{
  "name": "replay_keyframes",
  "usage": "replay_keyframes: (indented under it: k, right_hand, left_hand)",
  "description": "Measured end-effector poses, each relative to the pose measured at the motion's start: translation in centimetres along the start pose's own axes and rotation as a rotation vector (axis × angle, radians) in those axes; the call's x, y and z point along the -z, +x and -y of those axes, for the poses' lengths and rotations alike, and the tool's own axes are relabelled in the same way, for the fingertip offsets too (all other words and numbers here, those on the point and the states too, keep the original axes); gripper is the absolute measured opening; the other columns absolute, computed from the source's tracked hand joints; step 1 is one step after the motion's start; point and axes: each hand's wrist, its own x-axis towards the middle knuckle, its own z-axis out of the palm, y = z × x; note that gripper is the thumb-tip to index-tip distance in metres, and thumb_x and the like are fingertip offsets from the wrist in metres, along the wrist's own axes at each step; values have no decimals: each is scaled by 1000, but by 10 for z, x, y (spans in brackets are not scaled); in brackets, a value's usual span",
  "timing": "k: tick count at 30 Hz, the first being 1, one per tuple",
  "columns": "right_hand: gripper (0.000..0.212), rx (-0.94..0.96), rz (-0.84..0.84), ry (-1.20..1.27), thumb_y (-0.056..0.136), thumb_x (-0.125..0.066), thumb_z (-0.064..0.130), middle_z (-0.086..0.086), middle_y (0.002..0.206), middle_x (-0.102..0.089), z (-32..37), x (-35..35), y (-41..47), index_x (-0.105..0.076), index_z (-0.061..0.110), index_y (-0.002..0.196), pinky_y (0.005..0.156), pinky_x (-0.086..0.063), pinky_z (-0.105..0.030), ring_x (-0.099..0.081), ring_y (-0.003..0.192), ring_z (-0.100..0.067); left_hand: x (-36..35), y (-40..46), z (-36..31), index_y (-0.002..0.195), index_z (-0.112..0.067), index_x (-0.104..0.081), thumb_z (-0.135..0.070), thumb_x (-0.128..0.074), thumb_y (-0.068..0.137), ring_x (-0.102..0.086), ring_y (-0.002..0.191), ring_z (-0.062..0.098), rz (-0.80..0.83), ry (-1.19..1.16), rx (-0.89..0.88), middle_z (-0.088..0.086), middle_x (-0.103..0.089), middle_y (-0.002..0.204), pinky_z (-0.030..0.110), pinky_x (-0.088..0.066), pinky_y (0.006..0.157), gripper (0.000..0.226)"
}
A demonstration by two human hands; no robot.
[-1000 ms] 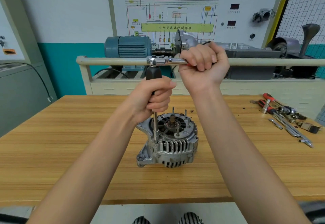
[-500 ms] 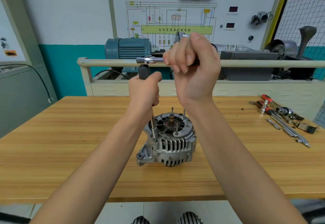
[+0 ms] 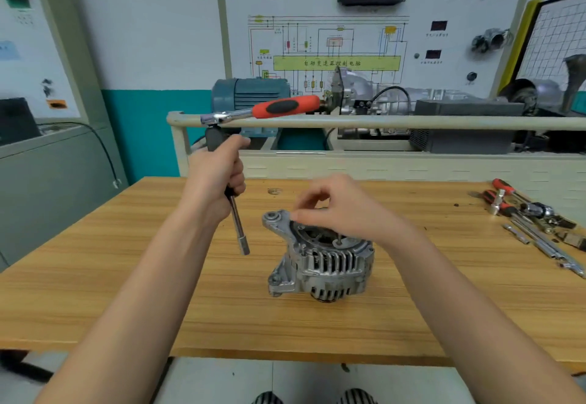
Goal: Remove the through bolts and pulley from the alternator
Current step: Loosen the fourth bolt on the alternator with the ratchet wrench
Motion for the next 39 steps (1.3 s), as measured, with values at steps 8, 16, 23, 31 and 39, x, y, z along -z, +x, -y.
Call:
replay_keyframes:
  k: [8, 16, 23, 31, 39]
  right_hand:
    - [23, 0, 108, -303, 75, -77, 44, 17, 76, -59, -19, -24, 0, -72, 23, 84, 60, -38, -12, -54, 73, 2]
    - [18, 68, 103, -346, 77, -76, 39, 12, 89, -60, -17, -23, -3, -75, 25, 88, 88, -42, -31, -51, 93, -8]
    - [5, 119, -72, -221, 79, -76, 23, 14, 88, -61, -9, 2, -6, -72, 23, 82, 86, -46, -37, -57, 90, -9]
    - [23, -39, -528, 117, 76, -78, 15, 14, 78, -67, -37, 24, -21, -65, 34, 79, 72, -50, -13, -62, 74, -1]
    - [27, -355, -723, 108, 73, -81, 10, 5, 73, -67, -122, 40, -54, -65, 31, 73, 64, -50, -19, -62, 70, -9]
  left_hand:
    - [19, 8, 56, 65, -18, -42, 1, -62, 82, -25, 34, 6, 66, 1, 182, -9, -29, 42, 19, -22, 34, 33]
    - [12, 10, 77, 67, -11, -52, 2, -74, 75, -34, 35, 6, 95, 191, 184, -7, -41, 42, 19, -29, 36, 27]
    - [13, 10, 79, 65, -12, -48, 8, -70, 75, -34, 35, 5, 81, 152, 211, -7, -42, 43, 18, -29, 34, 32]
    - [3, -6, 59, 82, -11, -48, -2, -60, 87, -36, 42, 7, 108, 83, 197, -5, -40, 52, 18, -31, 39, 16]
    - [-62, -19, 34, 76, -14, -44, -12, -48, 92, -34, 39, 8, 349, -109, 304, -4, -41, 54, 17, -30, 39, 17]
